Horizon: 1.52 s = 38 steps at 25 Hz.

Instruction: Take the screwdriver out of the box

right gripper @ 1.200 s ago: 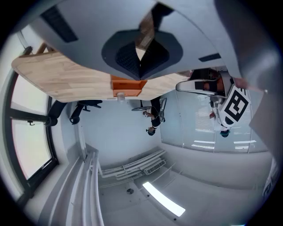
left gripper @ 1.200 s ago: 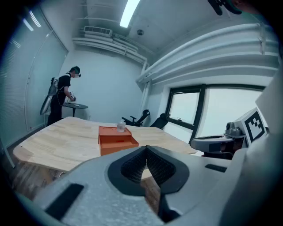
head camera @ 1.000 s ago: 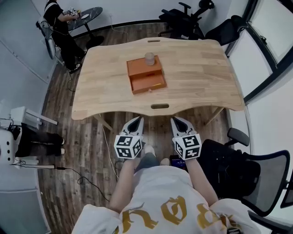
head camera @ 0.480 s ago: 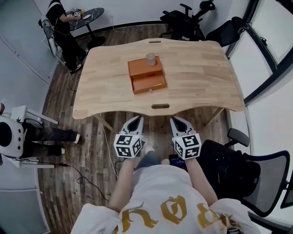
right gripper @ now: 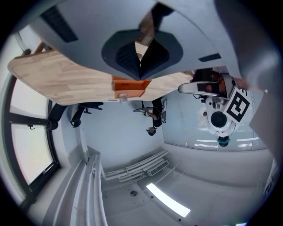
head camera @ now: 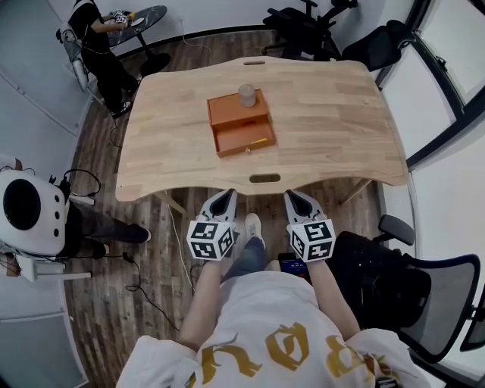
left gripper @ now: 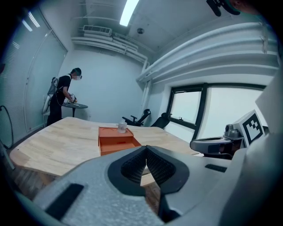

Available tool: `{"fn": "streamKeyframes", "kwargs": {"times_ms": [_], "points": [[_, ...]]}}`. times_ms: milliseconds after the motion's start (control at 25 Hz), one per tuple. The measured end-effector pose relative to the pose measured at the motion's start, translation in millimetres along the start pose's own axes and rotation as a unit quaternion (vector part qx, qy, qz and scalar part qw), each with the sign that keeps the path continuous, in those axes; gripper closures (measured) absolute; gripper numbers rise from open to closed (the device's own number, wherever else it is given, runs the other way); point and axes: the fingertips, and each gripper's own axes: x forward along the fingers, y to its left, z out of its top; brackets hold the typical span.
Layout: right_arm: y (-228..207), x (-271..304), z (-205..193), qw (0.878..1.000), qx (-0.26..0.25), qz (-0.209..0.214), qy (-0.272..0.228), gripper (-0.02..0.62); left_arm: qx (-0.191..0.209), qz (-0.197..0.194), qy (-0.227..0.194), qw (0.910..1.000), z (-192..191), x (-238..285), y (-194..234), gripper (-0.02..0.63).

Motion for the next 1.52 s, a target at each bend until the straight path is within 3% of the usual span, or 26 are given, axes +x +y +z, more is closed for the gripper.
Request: {"fn": "streamKeyframes", "kwargs": {"times_ms": [200,640,840,1080,1520], "points": [[-23.9,44.9,1.3,1.000,0.006,-0.006,0.019,0.584,-0.007,-0.008,0.011,0.9999,11.2,49.1,23.9,0.595],[-93.6,157.8,45.9,0.998,0.015,-0.038,0.040,0.584,-0.022,-0.026,0.028,0.9990,65.7,176.5,104.2,0.595],[-101.1,200.0,53.2,0.997,0.023,-0.046,0.051,0.584,-0.015,-0.057,0.059,0.9966,68.5,217.9,128.4,0.595],[-109.4,222.7,59.4,0.997,0.022,-0.058,0.056,0.584,-0.025,-0.103,0.085,0.9907,67.8,251.7,136.6,0.595],[-131.2,244.5,50.0,0.994,0.045,-0.068,0.067,0.584,-0.012,-0.149,0.125,0.9808,58.2,286.9,135.4,0.595]]}}
